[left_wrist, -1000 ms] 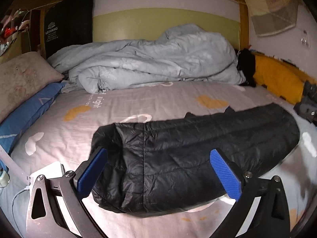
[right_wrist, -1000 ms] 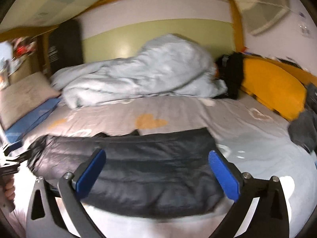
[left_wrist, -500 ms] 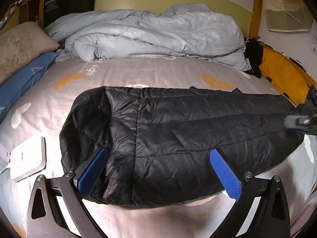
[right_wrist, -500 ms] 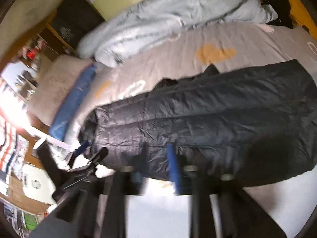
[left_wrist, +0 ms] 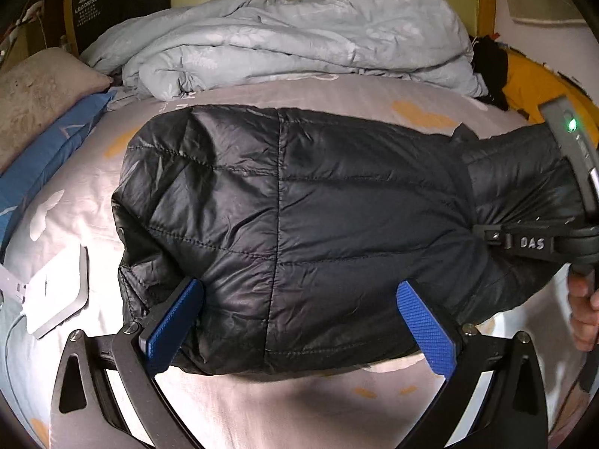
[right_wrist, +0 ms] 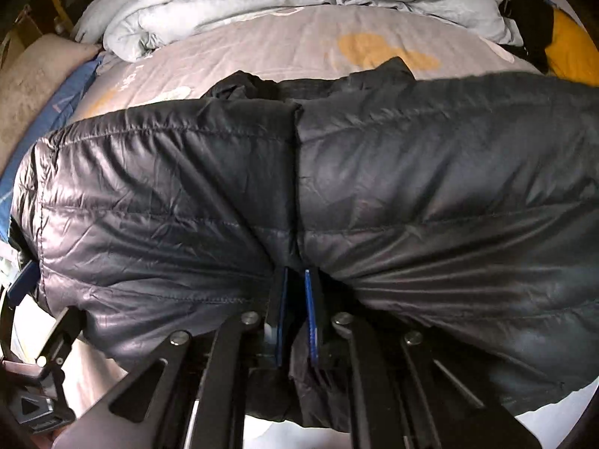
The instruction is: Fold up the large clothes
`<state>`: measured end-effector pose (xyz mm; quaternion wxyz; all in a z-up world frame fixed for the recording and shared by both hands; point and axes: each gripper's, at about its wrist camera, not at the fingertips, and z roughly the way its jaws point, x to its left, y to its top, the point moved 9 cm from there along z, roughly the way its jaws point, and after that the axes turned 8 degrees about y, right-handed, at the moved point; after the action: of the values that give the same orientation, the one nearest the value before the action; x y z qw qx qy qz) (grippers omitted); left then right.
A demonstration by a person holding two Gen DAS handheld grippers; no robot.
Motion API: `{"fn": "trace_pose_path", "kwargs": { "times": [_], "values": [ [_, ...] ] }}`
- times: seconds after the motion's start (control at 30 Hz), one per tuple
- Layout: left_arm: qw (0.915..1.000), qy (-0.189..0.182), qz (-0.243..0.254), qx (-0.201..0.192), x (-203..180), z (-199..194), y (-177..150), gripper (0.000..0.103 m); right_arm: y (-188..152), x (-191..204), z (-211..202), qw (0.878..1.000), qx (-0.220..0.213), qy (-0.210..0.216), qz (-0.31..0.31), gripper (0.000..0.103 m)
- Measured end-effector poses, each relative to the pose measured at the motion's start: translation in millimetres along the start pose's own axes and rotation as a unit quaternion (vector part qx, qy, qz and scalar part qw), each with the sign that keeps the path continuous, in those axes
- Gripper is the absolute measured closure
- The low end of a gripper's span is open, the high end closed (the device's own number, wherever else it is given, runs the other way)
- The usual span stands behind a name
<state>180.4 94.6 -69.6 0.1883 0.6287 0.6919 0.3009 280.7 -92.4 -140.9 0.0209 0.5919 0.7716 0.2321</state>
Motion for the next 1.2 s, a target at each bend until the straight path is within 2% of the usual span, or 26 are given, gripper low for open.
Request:
{"fn": "trace_pose_path", "kwargs": {
  "times": [0.07,0.13,0.23,0.3,0.37,0.47,0.53,0.6,0.7,0.8,0.9,1.0,1.07,1.13,1.2],
  "values": [
    [1.0,0.005,-0.001,0.005,0,4,0,0.0,4,-1,-4,1.0,0.014,0.004,0.015,0.097],
    [0.9999,0.004,-0.008,0.009,3,5,1,0.0,19,-1,-17,0.999,0.0,0.014,0.032,0.097],
    [0.9998,-0.004,-0.016,0.015,6,7,2,0.0,48,-5,-28,0.999,-0.029,-0.022,0.023,0.097],
    [0.9996,-0.011,-0.021,0.014,8,7,4,0.0,53,-11,-8,0.999,0.002,-0.016,0.037,0.097],
    [0.9997,-0.013,-0.02,0.009,10,6,7,0.0,49,-18,14,0.999,0.017,-0.019,0.04,0.102],
    [1.0,0.0,-0.006,-0.002,9,5,11,0.0,46,-15,25,0.997,-0.001,-0.078,-0.01,0.103],
    [0.9999,0.006,-0.011,0.004,9,6,10,0.0,46,-9,24,0.994,0.006,-0.106,-0.03,0.103],
    [0.9996,0.001,-0.028,0.009,13,7,9,0.0,55,-10,18,0.996,0.008,-0.083,0.001,0.103],
    [0.9994,-0.004,-0.032,0.01,16,4,10,0.0,74,-24,3,0.998,-0.023,-0.025,0.061,0.101],
    [0.999,-0.016,-0.041,0.003,18,-1,14,0.0,71,-34,22,0.997,-0.011,-0.006,0.075,0.102],
    [0.999,-0.019,-0.039,-0.004,18,-5,22,0.0,69,-32,19,0.997,-0.017,0.004,0.069,0.102],
    [0.9984,-0.017,-0.053,-0.01,24,-12,24,0.0,48,-27,-17,0.997,-0.017,0.018,0.072,0.1],
    [0.9976,-0.027,-0.063,-0.006,28,-14,24,0.0,34,-17,-38,0.998,-0.022,0.021,0.047,0.089],
    [0.9969,-0.035,-0.071,-0.002,32,-17,24,0.0,4,-11,-56,0.999,-0.011,0.014,0.026,0.088],
    [0.9958,-0.037,-0.084,0.002,39,-20,25,0.0,-29,-6,-69,0.999,-0.005,0.041,0.031,0.088]
  ]
}}
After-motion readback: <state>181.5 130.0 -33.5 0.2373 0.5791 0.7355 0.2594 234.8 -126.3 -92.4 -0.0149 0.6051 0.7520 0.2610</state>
